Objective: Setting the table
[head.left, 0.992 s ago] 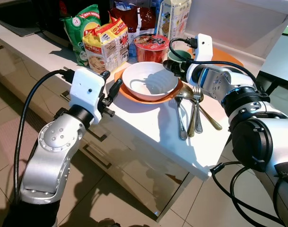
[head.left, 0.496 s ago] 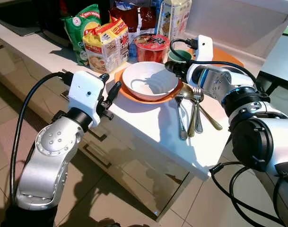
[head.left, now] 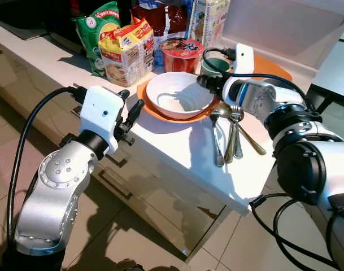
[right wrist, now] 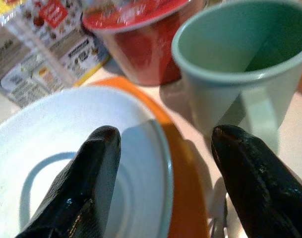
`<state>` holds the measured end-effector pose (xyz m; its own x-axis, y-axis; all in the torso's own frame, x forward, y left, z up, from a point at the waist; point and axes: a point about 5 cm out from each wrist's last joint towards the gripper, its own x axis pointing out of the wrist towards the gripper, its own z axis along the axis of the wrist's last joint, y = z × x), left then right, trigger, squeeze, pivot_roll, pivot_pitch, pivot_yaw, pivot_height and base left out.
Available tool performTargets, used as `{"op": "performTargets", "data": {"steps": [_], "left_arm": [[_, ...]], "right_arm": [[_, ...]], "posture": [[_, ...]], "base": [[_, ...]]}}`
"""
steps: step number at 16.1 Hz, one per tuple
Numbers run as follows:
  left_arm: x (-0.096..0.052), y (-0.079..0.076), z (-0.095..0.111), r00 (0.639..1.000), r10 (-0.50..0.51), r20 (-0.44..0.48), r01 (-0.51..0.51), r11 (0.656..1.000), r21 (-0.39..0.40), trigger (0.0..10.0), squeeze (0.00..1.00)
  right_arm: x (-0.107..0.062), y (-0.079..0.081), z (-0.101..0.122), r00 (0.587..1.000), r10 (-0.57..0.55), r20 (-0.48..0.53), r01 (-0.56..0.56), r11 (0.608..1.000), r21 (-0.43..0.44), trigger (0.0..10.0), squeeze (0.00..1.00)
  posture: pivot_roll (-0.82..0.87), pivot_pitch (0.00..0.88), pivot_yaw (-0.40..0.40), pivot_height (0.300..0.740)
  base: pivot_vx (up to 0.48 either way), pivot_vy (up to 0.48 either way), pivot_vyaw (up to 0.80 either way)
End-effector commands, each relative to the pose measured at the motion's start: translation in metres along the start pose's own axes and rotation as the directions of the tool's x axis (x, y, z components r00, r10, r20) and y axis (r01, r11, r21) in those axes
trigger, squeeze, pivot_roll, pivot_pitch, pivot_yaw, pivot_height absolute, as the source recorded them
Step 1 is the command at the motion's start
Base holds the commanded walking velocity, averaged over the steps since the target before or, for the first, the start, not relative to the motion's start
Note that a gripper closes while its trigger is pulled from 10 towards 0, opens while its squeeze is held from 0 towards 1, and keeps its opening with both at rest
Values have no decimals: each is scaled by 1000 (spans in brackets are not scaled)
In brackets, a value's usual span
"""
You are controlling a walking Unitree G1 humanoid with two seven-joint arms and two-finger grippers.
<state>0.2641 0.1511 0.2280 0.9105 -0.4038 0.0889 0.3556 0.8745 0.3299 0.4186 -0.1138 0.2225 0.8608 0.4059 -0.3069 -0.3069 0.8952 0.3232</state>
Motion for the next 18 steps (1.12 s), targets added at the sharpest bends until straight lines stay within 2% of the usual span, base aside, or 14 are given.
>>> {"op": "performTargets", "data": {"steps": [1, 4, 5, 12, 13, 14, 15, 16, 17, 18], "left_arm": [[-2, -2, 3, 1000, -13, 8, 13, 1000, 6, 10000, 0], [-2, -1, 4, 1000, -7, 7, 7, 1000, 11, 10000, 0], [-2, 0, 5, 1000, -4, 7, 4, 1000, 14, 10000, 0], [-1, 2, 6, 1000, 5, 10, -6, 1000, 18, 10000, 0], [-1, 2, 6, 1000, 5, 9, -5, 1000, 18, 10000, 0], [-1, 2, 6, 1000, 4, 9, -5, 1000, 18, 10000, 0], [-1, 1, 6, 1000, 4, 10, -4, 1000, 18, 10000, 0], [-1, 1, 7, 1000, 3, 12, -4, 1000, 16, 10000, 0], [0, 1, 7, 1000, 0, 14, 0, 1000, 13, 10000, 0], [0, 0, 6, 1000, -4, 12, 4, 1000, 10, 10000, 0]], "right_arm": [[0, -4, -7, 999, -15, -33, 15, 1000, 5, 10000, 0], [4, 5, -15, 998, 34, -60, -32, 999, 21, 10000, 0], [5, 11, -16, 995, 74, -65, -70, 996, 51, 10000, 0], [7, 20, -18, 990, 131, -59, -122, 983, 138, 10000, 0], [6, 20, -16, 990, 134, -47, -126, 980, 152, 9765, 0], [6, 19, -13, 990, 135, -35, -128, 979, 158, 9098, 0], [5, 18, -12, 990, 135, -31, -128, 979, 159, 9098, 0], [4, 17, -8, 991, 134, -14, -130, 977, 167, 6706, 0], [2, 14, -4, 992, 130, 6, -128, 974, 186, 2745, 0], [2, 12, -3, 992, 127, 14, -127, 971, 202, 1725, 0]], "posture": [[202, 70, -76, 740], [204, 71, -76, 740], [204, 70, -77, 740], [205, 67, -80, 740], [206, 66, -80, 740], [206, 64, -79, 740], [206, 64, -79, 740], [206, 64, -79, 740], [203, 59, -75, 740], [199, 53, -73, 740]], "base": [[0, 0, 0], [0, 0, 0], [0, 0, 0], [0, 0, 0], [0, 0, 0], [0, 0, 0], [0, 0, 0], [0, 0, 0], [0, 0, 0], [0, 0, 0]]}}
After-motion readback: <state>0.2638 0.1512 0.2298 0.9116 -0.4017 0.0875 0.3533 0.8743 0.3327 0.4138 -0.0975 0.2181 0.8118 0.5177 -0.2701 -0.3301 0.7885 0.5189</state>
